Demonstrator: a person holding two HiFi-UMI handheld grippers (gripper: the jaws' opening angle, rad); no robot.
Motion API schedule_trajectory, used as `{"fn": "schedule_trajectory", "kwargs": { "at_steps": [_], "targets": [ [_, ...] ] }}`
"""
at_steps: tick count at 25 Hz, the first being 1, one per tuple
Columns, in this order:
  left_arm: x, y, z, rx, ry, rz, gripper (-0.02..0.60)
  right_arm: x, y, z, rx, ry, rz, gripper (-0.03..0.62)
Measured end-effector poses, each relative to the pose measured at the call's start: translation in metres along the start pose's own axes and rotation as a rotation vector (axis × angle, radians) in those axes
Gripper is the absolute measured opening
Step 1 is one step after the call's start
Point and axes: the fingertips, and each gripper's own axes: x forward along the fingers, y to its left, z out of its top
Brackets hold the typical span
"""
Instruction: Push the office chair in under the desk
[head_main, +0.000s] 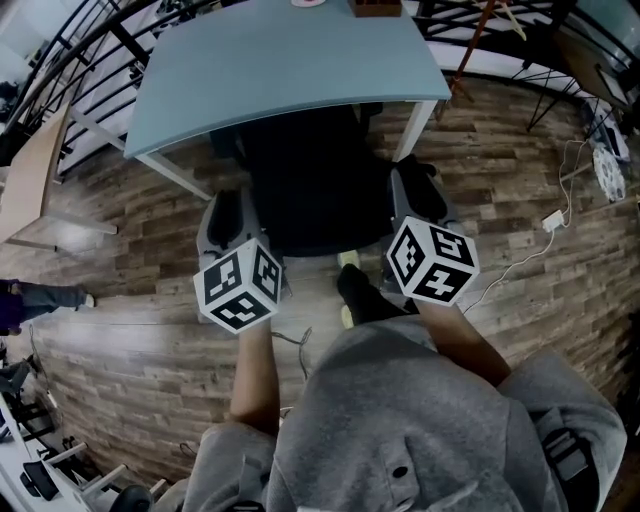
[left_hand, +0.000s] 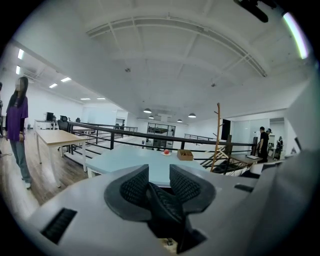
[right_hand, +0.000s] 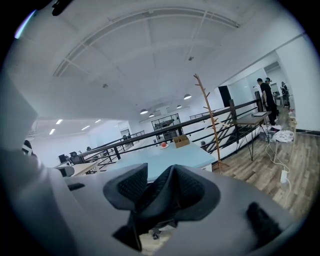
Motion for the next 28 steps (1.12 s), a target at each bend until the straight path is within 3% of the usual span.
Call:
{"fn": "schedule_trajectory", "kwargs": {
  "at_steps": [20, 28],
  "targets": [
    [0.08, 0.017, 0.027, 0.012, -0.012, -0.043, 0.117, 0.079, 0.019, 0.024, 0.026, -0.046, -0.013, 0.169],
    [0.116, 0.037, 0.038, 0.021, 0.0, -0.018, 0.115, 0.119, 0.034, 0.032, 0.0, -0.034, -0.007, 0.169]
  ]
}}
